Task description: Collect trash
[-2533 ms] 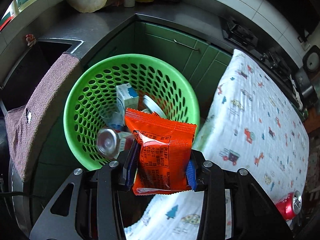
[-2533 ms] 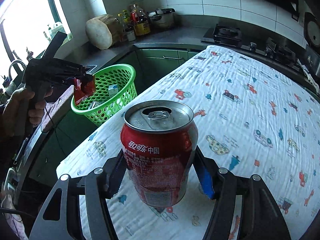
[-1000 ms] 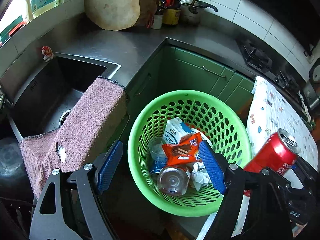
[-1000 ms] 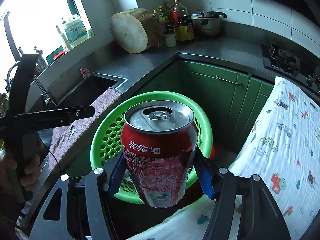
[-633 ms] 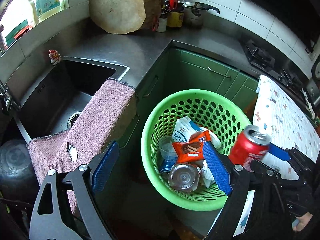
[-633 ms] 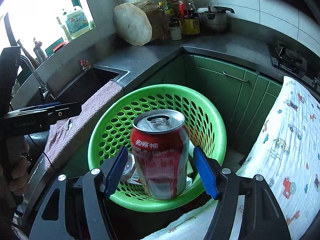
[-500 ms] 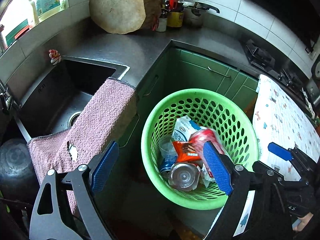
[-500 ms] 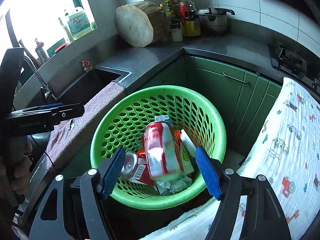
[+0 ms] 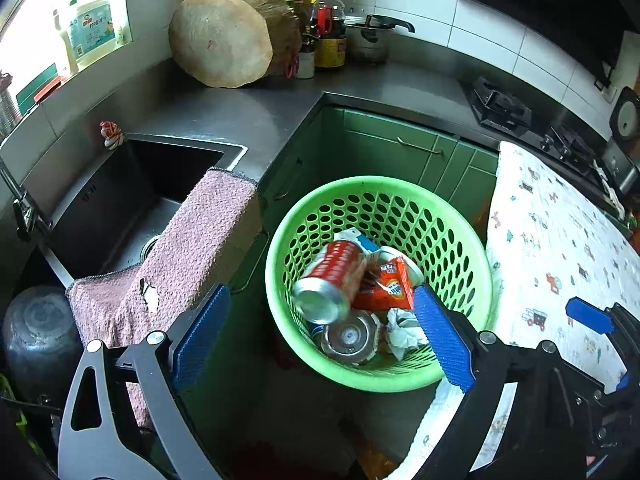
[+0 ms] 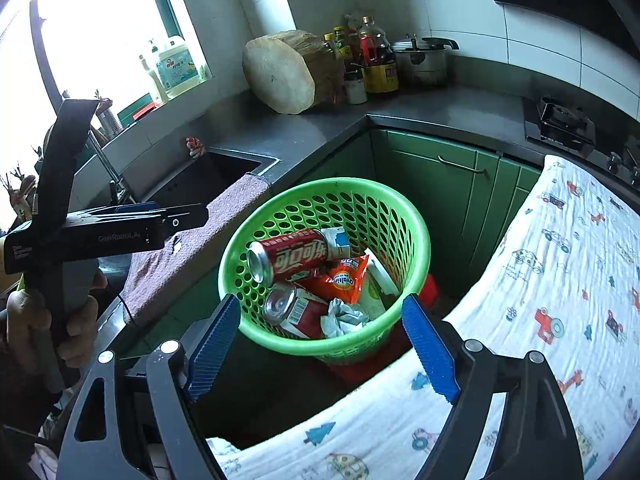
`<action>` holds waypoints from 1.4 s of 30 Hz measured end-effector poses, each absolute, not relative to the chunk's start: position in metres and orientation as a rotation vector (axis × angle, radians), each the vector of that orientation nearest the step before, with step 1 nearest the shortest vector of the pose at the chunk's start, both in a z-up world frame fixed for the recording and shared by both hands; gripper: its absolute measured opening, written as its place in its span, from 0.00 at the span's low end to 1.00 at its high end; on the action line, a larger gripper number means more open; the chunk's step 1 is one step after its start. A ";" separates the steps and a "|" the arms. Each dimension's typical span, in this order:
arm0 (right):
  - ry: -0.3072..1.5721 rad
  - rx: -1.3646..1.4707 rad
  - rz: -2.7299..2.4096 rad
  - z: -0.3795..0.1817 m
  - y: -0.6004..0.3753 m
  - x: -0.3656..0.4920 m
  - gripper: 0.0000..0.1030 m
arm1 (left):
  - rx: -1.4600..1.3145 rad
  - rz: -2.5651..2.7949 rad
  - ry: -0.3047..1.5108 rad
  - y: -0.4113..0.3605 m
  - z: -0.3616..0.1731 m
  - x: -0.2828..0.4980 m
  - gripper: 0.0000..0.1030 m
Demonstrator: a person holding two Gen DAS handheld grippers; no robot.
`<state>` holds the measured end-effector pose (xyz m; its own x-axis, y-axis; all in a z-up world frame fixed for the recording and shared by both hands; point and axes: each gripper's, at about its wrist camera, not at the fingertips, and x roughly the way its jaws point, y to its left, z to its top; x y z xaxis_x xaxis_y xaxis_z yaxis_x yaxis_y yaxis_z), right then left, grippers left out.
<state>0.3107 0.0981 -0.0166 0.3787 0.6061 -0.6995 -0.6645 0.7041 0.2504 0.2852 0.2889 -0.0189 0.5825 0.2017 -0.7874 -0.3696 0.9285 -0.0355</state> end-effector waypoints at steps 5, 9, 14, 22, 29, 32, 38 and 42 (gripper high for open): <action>0.850 -0.066 0.810 -0.006 0.065 0.282 0.80 | -0.189 0.327 0.877 0.264 -0.013 0.267 0.90; 0.839 -0.078 0.800 -0.001 0.045 0.259 0.83 | -0.180 0.318 0.867 0.243 -0.007 0.248 0.91; 0.813 -0.102 0.781 0.005 0.023 0.229 0.83 | -0.176 0.311 0.851 0.220 0.001 0.224 0.92; 0.785 -0.093 0.723 0.012 -0.018 0.179 0.84 | -0.149 0.308 0.832 0.185 0.008 0.186 0.95; 0.781 -0.067 0.669 0.012 -0.054 0.146 0.84 | -0.083 0.291 0.811 0.149 0.015 0.158 0.95; 0.786 -0.050 0.647 0.011 -0.068 0.134 0.85 | -0.057 0.281 0.802 0.132 0.017 0.148 0.95; 0.778 -0.043 0.590 0.010 -0.093 0.113 0.88 | -0.001 0.252 0.784 0.098 0.017 0.127 0.95; 0.766 -0.039 0.562 0.012 -0.106 0.098 0.88 | 0.013 0.232 0.779 0.081 0.018 0.115 0.95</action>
<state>0.0979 -0.1062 0.0120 0.5814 0.4674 -0.6660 -0.4953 0.8527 0.1660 0.1152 0.0811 0.0181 0.6878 0.2119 -0.6943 -0.2027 0.9745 0.0967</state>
